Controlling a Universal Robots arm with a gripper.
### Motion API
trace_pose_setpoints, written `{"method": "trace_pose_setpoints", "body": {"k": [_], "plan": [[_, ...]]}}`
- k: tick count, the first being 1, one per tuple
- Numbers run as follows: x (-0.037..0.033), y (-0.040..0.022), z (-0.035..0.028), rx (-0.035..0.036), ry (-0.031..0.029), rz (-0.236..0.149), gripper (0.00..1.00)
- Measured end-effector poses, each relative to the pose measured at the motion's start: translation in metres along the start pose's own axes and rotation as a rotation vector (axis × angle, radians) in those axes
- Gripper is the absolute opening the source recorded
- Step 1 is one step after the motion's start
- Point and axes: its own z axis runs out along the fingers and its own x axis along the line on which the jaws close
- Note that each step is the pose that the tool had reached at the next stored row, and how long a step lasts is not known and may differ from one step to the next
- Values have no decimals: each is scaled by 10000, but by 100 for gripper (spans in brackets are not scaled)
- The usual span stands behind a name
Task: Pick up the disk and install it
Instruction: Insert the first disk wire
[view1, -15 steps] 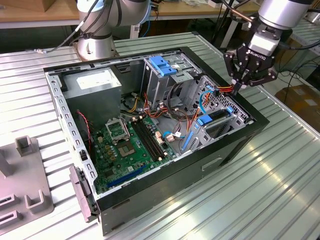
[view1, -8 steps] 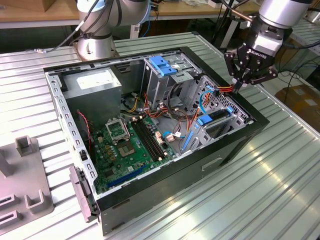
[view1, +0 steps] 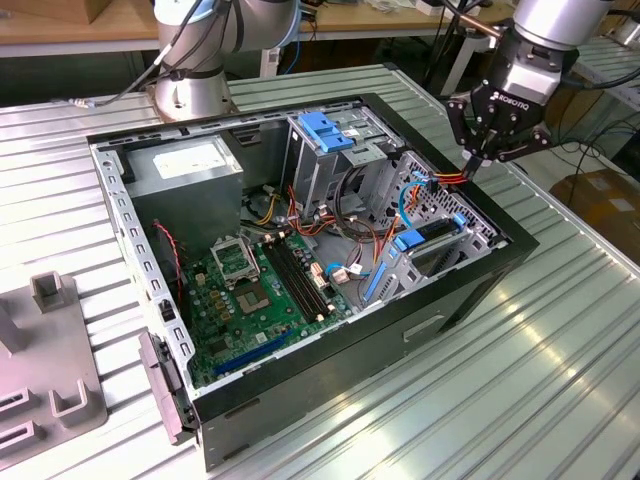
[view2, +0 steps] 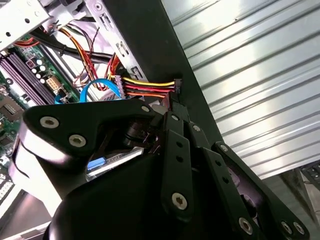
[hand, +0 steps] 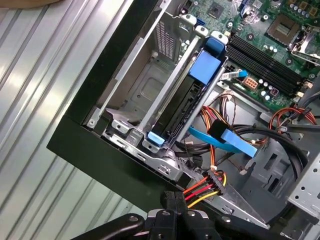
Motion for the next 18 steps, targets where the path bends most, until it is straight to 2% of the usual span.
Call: {"method": "trace_pose_setpoints", "body": {"k": [2,5,7,8,11,13,18], "plan": [[-2,-8,0,-2,13,-188,11],[-1,-17,-1,-1,27,-428,29],[2,-24,-1,7,29,-637,29],[3,-26,0,13,28,-774,36],[4,-28,3,41,24,-1441,36],[4,-27,10,70,21,-2088,36],[4,-27,21,113,16,-3063,36]]}}
